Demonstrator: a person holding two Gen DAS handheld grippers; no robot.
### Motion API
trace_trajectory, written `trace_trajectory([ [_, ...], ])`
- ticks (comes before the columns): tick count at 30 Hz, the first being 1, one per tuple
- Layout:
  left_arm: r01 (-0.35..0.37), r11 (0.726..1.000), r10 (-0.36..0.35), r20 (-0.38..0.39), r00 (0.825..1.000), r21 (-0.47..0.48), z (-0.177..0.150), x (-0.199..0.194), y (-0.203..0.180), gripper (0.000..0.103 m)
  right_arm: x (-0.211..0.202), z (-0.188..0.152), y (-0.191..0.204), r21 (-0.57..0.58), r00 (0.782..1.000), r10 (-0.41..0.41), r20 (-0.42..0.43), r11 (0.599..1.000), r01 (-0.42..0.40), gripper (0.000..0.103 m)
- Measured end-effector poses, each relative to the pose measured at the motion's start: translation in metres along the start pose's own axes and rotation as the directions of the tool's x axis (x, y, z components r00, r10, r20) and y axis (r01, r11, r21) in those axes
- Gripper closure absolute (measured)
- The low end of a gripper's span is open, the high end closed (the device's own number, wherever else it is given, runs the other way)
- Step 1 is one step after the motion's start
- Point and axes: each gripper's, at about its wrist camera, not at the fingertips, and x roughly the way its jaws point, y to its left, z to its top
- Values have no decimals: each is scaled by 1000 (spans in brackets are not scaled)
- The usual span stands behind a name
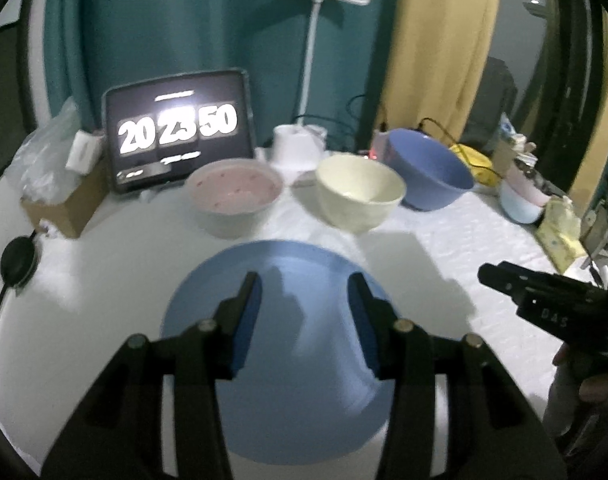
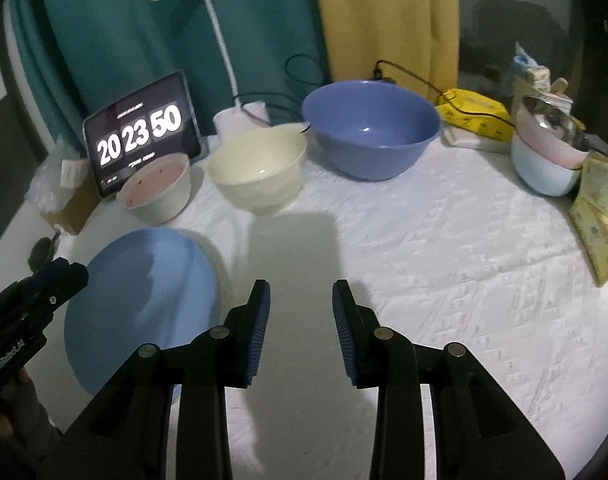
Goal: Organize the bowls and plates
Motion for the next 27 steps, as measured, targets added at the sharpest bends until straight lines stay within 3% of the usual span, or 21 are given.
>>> trace_trajectory([
  [13, 78, 993, -80, 21, 997, 84, 25, 9, -57, 52, -21, 19, -55, 58, 996, -48, 80, 997, 43, 68],
  [27, 115, 983, -122, 47, 991, 142, 54, 39, -99, 51, -18, 47, -87, 17, 989, -93, 116, 996, 92, 68],
])
